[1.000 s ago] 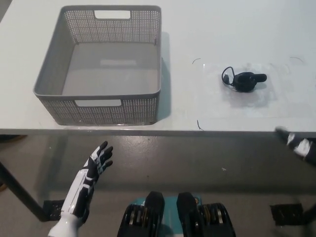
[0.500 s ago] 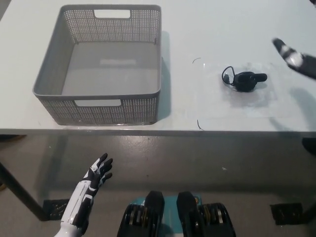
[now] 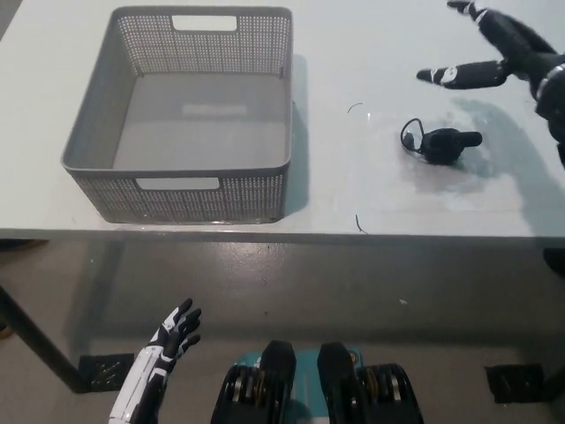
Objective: Use the right hand to pick up a webcam and put it into a container on the left side
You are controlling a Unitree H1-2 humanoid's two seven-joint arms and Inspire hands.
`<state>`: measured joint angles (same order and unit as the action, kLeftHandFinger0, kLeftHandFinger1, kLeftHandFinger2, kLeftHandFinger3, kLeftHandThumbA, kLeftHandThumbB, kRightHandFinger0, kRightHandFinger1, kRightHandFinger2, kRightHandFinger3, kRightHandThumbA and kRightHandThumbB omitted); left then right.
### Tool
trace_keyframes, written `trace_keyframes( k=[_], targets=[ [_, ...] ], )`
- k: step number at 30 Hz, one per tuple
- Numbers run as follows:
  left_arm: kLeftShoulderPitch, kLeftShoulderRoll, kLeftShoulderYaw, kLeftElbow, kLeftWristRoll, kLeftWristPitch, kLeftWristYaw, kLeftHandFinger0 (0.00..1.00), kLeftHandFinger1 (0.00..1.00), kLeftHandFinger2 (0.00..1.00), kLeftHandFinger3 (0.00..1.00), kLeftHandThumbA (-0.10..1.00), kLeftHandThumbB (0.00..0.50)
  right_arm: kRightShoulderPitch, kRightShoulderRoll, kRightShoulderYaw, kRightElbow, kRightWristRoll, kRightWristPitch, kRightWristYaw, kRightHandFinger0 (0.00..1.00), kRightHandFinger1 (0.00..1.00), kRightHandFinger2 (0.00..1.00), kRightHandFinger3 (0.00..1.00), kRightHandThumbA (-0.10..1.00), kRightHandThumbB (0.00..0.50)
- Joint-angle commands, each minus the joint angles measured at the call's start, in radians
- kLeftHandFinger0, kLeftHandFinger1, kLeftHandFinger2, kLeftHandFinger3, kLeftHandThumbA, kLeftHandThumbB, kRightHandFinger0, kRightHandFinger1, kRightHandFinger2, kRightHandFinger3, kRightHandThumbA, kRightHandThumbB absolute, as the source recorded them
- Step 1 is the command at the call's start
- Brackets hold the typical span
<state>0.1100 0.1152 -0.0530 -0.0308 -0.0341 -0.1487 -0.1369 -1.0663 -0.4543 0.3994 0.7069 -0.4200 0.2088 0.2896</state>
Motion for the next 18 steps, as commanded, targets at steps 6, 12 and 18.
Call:
trace_keyframes(
  k=[6, 12, 18],
  targets=[
    [0.005, 0.009, -0.009, -0.012, -0.018, -0.056, -0.024, 1.0, 1.0, 1.0, 1.0, 0.94, 0.068, -0.193, 0.056, 0.138, 0.327, -0.091, -0.062, 0.072, 1.0, 1.0, 1.0, 1.0, 0.76, 0.5],
    [0.0, 0.015, -0.009, -0.006, -0.022, -0.063, -0.03, 1.0, 1.0, 1.0, 1.0, 0.94, 0.075, -0.187, 0.08, 0.145, 0.428, -0.091, -0.095, 0.04, 1.0, 1.0, 1.0, 1.0, 0.78, 0.5],
    [0.0, 0.013, -0.009, 0.0, -0.02, -0.063, -0.028, 1.0, 1.0, 1.0, 1.0, 0.93, 0.078, -0.162, 0.098, 0.155, 0.475, -0.104, -0.127, 0.013, 1.0, 1.0, 1.0, 1.0, 0.79, 0.5]
  ],
)
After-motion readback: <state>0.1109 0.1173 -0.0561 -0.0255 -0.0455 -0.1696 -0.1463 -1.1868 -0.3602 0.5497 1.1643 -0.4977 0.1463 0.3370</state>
